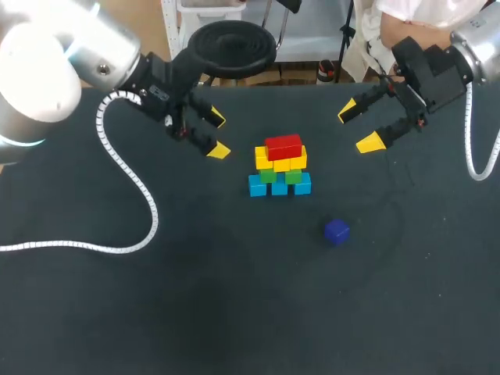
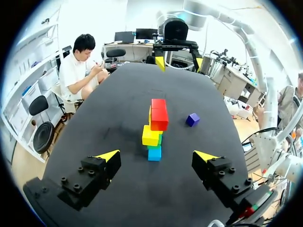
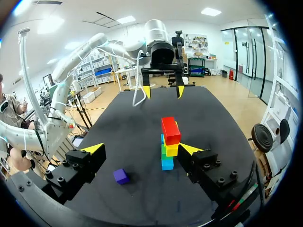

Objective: Place the blue cubes, place green cubes on the blue cubes, place the yellow cubes on the green cubes, then place the red cubes on the yellow cubes, and place purple cube on the red cubes.

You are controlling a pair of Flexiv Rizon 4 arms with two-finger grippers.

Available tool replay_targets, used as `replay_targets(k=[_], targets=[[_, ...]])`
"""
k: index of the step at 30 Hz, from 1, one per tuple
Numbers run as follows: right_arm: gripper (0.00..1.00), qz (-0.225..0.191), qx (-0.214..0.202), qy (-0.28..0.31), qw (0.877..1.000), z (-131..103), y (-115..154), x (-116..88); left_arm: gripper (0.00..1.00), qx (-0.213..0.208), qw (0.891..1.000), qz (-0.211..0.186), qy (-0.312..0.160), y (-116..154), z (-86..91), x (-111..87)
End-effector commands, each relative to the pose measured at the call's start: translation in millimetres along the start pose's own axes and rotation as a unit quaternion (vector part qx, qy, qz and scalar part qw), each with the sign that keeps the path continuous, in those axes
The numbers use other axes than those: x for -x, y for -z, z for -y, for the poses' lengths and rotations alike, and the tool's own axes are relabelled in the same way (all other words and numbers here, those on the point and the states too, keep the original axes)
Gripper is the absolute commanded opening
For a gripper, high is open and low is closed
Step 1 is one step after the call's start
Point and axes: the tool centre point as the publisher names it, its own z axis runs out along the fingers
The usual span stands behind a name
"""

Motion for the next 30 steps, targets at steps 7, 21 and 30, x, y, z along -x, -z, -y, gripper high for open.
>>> replay_targets(k=[7, 21, 30], targets=[[1.0, -0.001, -0.002, 0.0, 1.0, -1, 0, 0, 1.0, 0.004, 1.0, 0.001, 0.0, 1, 2.7, -0.9], [1.0, -0.001, -0.002, 0.0, 1.0, -1, 0, 0, 1.0, -0.001, 0.997, 0.045, -0.056, 18, 5.7, 19.1], [1.0, -0.001, -0.002, 0.0, 1.0, -1, 0, 0, 1.0, -0.001, 0.997, 0.045, -0.056, 18, 5.7, 19.1]])
